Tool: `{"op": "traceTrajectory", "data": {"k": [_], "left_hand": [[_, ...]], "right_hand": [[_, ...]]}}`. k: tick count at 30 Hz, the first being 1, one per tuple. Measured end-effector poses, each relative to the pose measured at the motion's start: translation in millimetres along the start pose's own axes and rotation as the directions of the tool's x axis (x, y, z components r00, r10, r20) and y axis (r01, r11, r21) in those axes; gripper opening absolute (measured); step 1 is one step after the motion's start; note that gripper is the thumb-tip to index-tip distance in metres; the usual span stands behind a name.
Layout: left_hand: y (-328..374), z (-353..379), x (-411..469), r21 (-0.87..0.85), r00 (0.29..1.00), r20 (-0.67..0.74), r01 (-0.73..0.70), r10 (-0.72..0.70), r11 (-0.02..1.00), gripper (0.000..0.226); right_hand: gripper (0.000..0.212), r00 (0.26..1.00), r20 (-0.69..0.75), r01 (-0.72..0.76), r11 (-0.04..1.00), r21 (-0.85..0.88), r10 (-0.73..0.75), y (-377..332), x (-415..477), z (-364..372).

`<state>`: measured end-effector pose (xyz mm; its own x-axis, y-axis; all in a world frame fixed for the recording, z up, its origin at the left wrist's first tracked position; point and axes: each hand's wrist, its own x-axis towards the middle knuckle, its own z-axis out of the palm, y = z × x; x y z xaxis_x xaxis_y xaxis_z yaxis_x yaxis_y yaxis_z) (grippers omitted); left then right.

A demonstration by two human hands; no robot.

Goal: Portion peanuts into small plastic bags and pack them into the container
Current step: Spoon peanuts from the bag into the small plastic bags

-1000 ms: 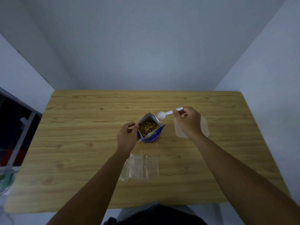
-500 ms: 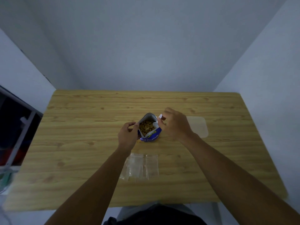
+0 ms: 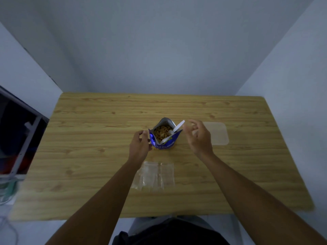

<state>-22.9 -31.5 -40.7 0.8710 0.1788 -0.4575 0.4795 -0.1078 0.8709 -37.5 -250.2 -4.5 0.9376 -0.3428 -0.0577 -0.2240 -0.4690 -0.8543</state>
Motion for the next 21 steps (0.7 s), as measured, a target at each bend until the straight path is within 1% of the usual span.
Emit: {"op": "traceTrajectory", "data": {"k": [1, 2, 3, 4, 6, 8, 9, 10, 12, 13, 16, 19, 21], "left_hand": [[-2.5, -3.0, -6.2, 0.046, 1.000, -0.011, -0.013, 0.013, 0.999, 0.031], [-7.7, -6.3, -11.2, 0.135, 0.999, -0.012, -0.050, 0.052, 0.990, 0.029], [-16.4, -9.4, -16.1, 0.250, 0.994, 0.010, -0.108, 0.109, 0.962, 0.026], [-26.7, -12.8, -21.5, 0.361, 0.985, 0.065, -0.174, 0.161, 0.916, 0.021], [-53.0, -17.7, -33.2, 0.518, 0.942, 0.212, -0.334, 0.261, 0.787, 0.018], [-77.0, -20.5, -45.6, 0.623, 0.888, 0.351, -0.458, 0.296, 0.634, 0.028], [-87.6, -21.1, -50.7, 0.653, 0.859, 0.415, -0.511, 0.300, 0.560, 0.035], [-96.3, -21.3, -55.6, 0.675, 0.834, 0.472, -0.551, 0.286, 0.490, 0.041], [-111.4, -22.4, -61.3, 0.706, 0.802, 0.545, -0.596, 0.245, 0.382, 0.052], [-118.1, -22.8, -62.0, 0.712, 0.791, 0.562, -0.611, 0.241, 0.346, 0.056], [-130.8, -23.3, -64.0, 0.720, 0.778, 0.585, -0.628, 0.229, 0.296, 0.058], [-135.0, -20.4, -60.6, 0.751, 0.789, 0.579, -0.614, 0.205, 0.244, 0.055], [-141.3, -18.6, -53.4, 0.755, 0.783, 0.605, -0.622, 0.145, 0.206, 0.059]], "right_hand": [[0.035, 0.998, -0.053, -0.030, 0.997, 0.069, 0.033, 8.8, -8.0, 2.7], [0.029, 0.994, -0.079, -0.067, 0.994, 0.084, 0.074, 19.7, -16.7, 6.8], [0.023, 0.992, -0.076, -0.102, 0.994, 0.045, 0.105, 31.7, -25.3, 11.8], [0.018, 0.992, -0.035, -0.122, 0.992, -0.031, 0.121, 45.9, -33.3, 18.2], [0.013, 0.982, 0.147, -0.089, 0.974, -0.210, 0.122, 73.7, -48.1, 32.0], [0.024, 0.929, 0.355, 0.039, 0.928, -0.371, 0.103, 90.4, -60.3, 44.8], [0.032, 0.901, 0.425, 0.112, 0.898, -0.426, 0.089, 94.3, -64.9, 50.6], [0.039, 0.884, 0.463, 0.176, 0.869, -0.462, 0.067, 95.6, -69.1, 55.8], [0.048, 0.878, 0.478, 0.269, 0.823, -0.501, 0.004, 98.9, -76.1, 66.6], [0.050, 0.881, 0.472, 0.304, 0.792, -0.530, -0.023, 99.1, -78.5, 70.9], [0.045, 0.892, 0.447, 0.359, 0.706, -0.611, -0.067, 101.5, -82.2, 79.0], [0.035, 0.901, 0.409, 0.384, 0.705, -0.596, -0.145, 105.1, -85.8, 78.2], [0.031, 0.898, 0.387, 0.410, 0.715, -0.566, -0.208, 106.8, -88.0, 73.8]]}}
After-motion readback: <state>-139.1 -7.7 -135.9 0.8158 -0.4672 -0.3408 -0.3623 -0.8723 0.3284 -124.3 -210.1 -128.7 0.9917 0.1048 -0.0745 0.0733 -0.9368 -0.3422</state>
